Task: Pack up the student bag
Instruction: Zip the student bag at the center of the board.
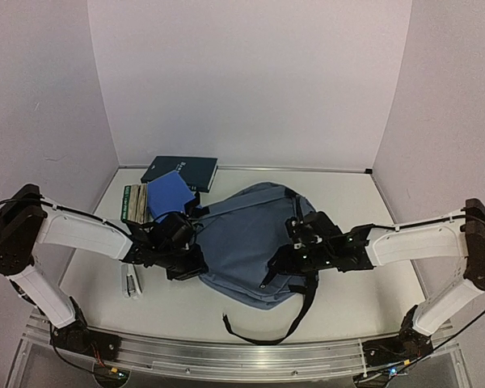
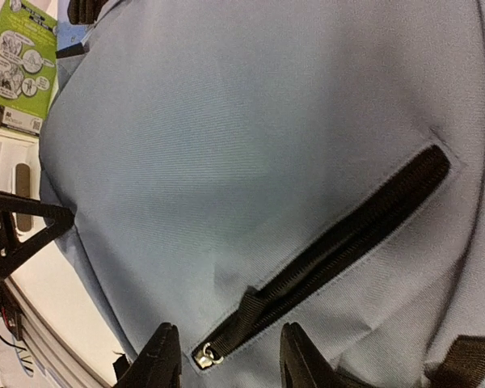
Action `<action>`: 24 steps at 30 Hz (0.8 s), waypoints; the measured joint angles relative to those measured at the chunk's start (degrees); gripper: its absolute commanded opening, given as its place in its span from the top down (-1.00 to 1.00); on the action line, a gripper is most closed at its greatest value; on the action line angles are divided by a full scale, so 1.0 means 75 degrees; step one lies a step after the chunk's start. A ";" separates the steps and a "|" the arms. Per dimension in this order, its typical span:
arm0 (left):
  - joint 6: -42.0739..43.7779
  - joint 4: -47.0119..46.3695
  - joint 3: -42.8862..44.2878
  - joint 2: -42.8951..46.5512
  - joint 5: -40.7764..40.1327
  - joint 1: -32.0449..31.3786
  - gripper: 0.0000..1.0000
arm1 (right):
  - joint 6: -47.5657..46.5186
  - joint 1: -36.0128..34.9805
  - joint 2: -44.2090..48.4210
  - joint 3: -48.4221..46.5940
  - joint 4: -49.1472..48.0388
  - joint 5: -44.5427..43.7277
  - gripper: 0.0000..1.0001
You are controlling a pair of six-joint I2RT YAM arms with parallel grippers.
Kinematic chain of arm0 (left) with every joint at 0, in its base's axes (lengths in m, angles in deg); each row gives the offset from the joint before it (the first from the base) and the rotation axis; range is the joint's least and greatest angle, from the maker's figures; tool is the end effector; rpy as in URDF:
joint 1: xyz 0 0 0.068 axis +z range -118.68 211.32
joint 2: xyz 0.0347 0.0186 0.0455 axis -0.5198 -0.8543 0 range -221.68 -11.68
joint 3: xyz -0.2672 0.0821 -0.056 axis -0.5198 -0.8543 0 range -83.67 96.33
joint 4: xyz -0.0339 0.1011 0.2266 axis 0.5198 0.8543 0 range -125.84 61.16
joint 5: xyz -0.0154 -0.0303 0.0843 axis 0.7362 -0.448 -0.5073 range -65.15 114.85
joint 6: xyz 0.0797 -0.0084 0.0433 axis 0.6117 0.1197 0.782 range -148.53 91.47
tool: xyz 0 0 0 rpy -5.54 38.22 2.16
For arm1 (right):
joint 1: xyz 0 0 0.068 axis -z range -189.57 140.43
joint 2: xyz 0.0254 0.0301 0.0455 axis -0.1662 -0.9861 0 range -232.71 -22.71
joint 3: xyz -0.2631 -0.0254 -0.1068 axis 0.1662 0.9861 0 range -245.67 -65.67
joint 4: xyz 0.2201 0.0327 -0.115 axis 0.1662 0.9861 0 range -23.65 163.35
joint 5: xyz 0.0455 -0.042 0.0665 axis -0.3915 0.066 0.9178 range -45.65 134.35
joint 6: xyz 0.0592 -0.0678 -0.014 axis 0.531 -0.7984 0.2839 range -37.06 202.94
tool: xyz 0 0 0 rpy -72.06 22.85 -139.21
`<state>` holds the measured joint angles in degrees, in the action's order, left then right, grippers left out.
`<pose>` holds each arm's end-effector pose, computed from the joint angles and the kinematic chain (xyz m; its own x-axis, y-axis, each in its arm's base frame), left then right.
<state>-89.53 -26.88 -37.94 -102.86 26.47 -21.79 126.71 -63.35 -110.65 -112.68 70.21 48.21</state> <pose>0.1918 -0.2594 0.1396 -0.9445 -0.1980 -0.2620 -0.0346 0.8533 -0.5203 0.1939 0.2743 0.1730 -0.8770 -0.0293 -0.4796 -0.3137 0.7910 0.5252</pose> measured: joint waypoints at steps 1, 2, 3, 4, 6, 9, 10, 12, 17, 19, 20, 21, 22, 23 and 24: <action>0.0090 -0.0082 0.0000 -0.0037 0.0038 0.0122 0.71 | 0.0001 0.0028 0.0126 0.0080 0.0000 0.0014 0.16; 0.0216 -0.0193 0.0003 -0.0096 0.0086 0.0274 0.73 | 0.0006 0.0046 0.0219 0.0135 -0.0005 0.0021 0.16; 0.0351 -0.0313 0.0013 -0.0169 0.0152 0.0437 0.74 | 0.0024 0.0064 0.0284 0.0171 -0.0015 0.0030 0.16; 0.0497 -0.0401 0.0064 -0.0278 0.0223 0.0616 0.73 | 0.0042 0.0075 0.0321 0.0205 -0.0055 0.0042 0.16; 0.0883 -0.0488 0.0301 -0.0537 0.0366 0.0959 0.63 | 0.0095 0.0082 0.0349 0.0278 -0.0146 0.0073 0.16; 0.1544 -0.0546 0.0838 -0.0914 0.0409 0.1342 0.26 | 0.0212 0.0082 0.0355 0.0429 -0.0326 0.0136 0.16; 0.1734 -0.0499 0.1042 -0.1003 0.0374 0.1435 0.14 | 0.0274 0.0082 0.0355 0.0488 -0.0429 0.0164 0.16; 0.2057 -0.0392 0.1430 -0.1082 0.0277 0.1539 -0.09 | 0.0385 0.0082 0.0355 0.0536 -0.0555 0.0206 0.16; 0.2252 -0.0083 0.1624 -0.0833 -0.0253 0.1554 -0.52 | 0.0582 0.0082 0.0355 0.0543 -0.1019 0.0277 0.19; 0.2113 0.0082 0.1430 -0.0580 -0.0340 0.1520 -0.55 | 0.0603 0.0082 0.0341 0.0540 -0.1145 0.0274 0.22; 0.2011 0.0126 0.1305 -0.0454 -0.0369 0.1494 -0.56 | 0.0609 0.0082 0.0312 0.0527 -0.1191 0.0270 0.23; 0.1918 0.0177 0.1210 -0.0365 -0.0380 0.1453 -0.56 | 0.0617 0.0082 0.0256 0.0497 -0.1235 0.0263 0.24; 0.1815 0.0212 0.1140 -0.0313 -0.0379 0.1390 -0.55 | 0.0629 0.0082 0.0173 0.0460 -0.1284 0.0251 0.24; 0.1705 0.0223 0.1089 -0.0294 -0.0375 0.1299 -0.52 | 0.0642 0.0082 0.0070 0.0416 -0.1335 0.0232 0.25; 0.1589 0.0214 0.1054 -0.0294 -0.0356 0.1167 -0.47 | 0.0655 0.0082 -0.0053 0.0358 -0.1371 0.0213 0.25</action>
<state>-77.61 -25.27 -30.03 -105.06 23.80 -13.03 131.63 -62.73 -111.05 -109.99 59.93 49.80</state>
